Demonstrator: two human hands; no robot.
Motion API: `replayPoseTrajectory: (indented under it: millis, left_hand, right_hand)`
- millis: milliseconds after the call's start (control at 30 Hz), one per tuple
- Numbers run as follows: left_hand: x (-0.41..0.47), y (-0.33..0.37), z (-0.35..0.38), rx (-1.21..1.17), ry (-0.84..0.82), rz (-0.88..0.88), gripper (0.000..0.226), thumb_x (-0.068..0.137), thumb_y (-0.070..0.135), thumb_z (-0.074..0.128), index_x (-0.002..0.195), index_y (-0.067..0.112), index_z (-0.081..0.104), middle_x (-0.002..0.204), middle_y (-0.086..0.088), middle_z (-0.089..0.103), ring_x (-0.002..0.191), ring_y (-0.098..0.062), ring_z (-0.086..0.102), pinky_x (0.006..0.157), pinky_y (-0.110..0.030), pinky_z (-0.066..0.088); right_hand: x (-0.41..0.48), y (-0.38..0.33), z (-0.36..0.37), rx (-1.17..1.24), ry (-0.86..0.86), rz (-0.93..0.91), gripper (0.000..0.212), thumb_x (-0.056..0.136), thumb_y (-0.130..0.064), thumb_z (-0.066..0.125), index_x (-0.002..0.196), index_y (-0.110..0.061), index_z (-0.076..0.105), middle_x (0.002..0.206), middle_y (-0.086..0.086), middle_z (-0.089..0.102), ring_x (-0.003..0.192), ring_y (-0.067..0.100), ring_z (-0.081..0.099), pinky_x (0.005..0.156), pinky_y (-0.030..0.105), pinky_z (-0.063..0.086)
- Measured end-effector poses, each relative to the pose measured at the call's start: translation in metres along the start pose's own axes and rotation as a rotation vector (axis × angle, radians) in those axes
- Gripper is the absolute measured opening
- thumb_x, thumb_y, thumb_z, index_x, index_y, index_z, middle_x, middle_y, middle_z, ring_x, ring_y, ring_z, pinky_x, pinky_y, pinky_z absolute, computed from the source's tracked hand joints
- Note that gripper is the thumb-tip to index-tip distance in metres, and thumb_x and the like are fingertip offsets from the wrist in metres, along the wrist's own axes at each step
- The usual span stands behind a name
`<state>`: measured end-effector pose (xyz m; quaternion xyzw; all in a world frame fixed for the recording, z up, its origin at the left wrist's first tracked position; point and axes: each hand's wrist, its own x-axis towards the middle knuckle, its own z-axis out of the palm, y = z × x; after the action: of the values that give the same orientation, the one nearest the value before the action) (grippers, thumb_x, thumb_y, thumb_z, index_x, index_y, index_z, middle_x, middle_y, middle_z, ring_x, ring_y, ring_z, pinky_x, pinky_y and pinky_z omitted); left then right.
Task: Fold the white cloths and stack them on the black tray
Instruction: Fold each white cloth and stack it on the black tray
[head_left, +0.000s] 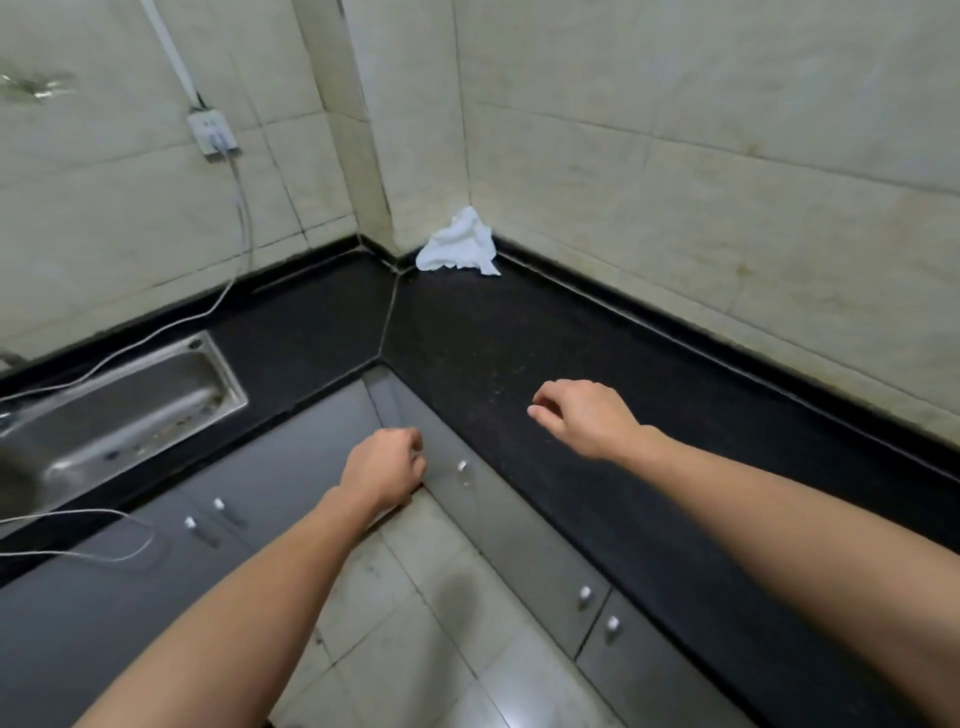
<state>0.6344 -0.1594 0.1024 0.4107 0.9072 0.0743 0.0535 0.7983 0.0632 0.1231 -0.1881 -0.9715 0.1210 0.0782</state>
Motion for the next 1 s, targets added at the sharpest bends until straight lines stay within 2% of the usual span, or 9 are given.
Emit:
replayPoseTrajectory:
  millis: [167, 433, 700, 1000]
  left_hand:
    - [0.05, -0.044, 0.007, -0.031, -0.026, -0.015, 0.024, 0.09, 0.026, 0.049, 0.107, 0.016, 0.063, 0.105, -0.009, 0.069, 0.097, -0.03, 0.063, 0.077, -0.037, 0.053]
    - [0.187, -0.113, -0.016, 0.025, 0.0, -0.028, 0.023, 0.088, 0.028, 0.05, 0.105, 0.02, 0.063, 0.11, -0.006, 0.067, 0.105, -0.029, 0.06, 0.081, -0.035, 0.048]
    - [0.303, -0.163, -0.049, -0.009, -0.035, 0.006, 0.018, 0.09, 0.029, 0.051, 0.101, 0.019, 0.062, 0.105, -0.005, 0.065, 0.098, -0.028, 0.06, 0.079, -0.038, 0.05]
    - [0.431, -0.232, -0.038, -0.053, -0.114, 0.087, 0.021, 0.092, 0.031, 0.051, 0.104, 0.019, 0.062, 0.104, -0.002, 0.064, 0.095, -0.023, 0.06, 0.081, -0.039, 0.051]
  right_hand:
    - [0.074, -0.009, 0.024, -0.018, -0.053, -0.022, 0.031, 0.097, -0.048, 0.042, 0.109, -0.026, 0.06, 0.11, -0.004, 0.065, 0.1, 0.023, 0.061, 0.075, 0.035, 0.044]
    - [0.236, -0.005, 0.06, 0.019, -0.072, -0.018, 0.031, 0.096, -0.049, 0.043, 0.108, -0.025, 0.06, 0.109, -0.003, 0.065, 0.1, 0.024, 0.061, 0.078, 0.036, 0.047]
    - [0.376, 0.002, 0.067, 0.021, -0.121, 0.017, 0.03, 0.096, -0.048, 0.045, 0.11, -0.025, 0.059, 0.107, -0.003, 0.066, 0.098, 0.022, 0.062, 0.076, 0.035, 0.047]
    - [0.488, 0.02, 0.117, -0.022, -0.168, 0.2, 0.026, 0.095, -0.043, 0.047, 0.109, -0.024, 0.058, 0.105, -0.002, 0.064, 0.096, 0.022, 0.06, 0.073, 0.033, 0.046]
